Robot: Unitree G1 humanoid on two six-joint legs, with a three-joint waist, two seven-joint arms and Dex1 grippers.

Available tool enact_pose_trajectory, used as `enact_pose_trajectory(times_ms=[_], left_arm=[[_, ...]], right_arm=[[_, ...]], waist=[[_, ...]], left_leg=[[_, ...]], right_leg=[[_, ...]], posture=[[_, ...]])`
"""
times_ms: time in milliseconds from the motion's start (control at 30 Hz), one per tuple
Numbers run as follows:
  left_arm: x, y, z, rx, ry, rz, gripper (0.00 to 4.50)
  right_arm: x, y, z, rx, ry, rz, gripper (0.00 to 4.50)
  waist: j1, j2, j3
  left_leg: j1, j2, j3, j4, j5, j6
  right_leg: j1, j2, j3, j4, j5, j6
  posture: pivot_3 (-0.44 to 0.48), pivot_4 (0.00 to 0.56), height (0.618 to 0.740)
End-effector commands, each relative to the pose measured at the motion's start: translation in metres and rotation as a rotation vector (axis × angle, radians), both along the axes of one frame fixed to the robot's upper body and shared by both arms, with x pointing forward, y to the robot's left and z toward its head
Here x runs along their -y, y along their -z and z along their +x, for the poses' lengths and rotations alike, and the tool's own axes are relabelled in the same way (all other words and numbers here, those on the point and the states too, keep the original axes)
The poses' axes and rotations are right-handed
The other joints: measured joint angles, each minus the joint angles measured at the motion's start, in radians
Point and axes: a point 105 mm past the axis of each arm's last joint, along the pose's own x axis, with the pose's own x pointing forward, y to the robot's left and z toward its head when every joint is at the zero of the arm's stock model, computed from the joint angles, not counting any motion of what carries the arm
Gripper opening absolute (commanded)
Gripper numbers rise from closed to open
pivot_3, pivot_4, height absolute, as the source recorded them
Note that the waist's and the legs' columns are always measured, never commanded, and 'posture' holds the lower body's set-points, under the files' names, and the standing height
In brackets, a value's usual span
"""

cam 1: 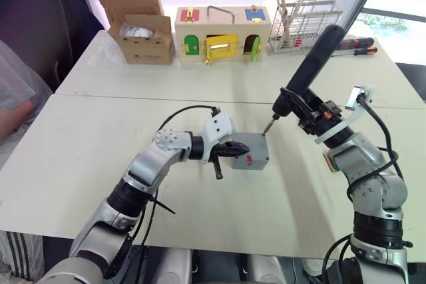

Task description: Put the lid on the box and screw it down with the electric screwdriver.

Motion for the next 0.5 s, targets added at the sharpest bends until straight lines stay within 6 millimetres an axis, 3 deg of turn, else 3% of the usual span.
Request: enact_pose_trajectory(times_ms=[33,500], left_arm=[[0.001,0.006,-0.003,-0.008,0.007,0.023,0.0],[0.001,0.006,-0.003,-0.007,0.014,0.029,0.0]], right_arm=[[0.007,-0.02,-0.005,0.069,0.003,0.066,1.96],[0.002,-0.008,-0.007,0.045,-0.01,-0.004,1.96]], waist=[[0.0,0.0,0.0],[-0.001,0.0,0.0]], left_leg=[[0.0,0.0,0.0,0.0,0.0,0.0],[0.0,0.0,0.0,0.0,0.0,0.0]], right_leg=[[0.0,0.0,0.0,0.0,0.0,0.0],[0.0,0.0,0.0,0.0,0.0,0.0]], posture=[[0.0,0.15,0.731],[0.0,0.15,0.731]])
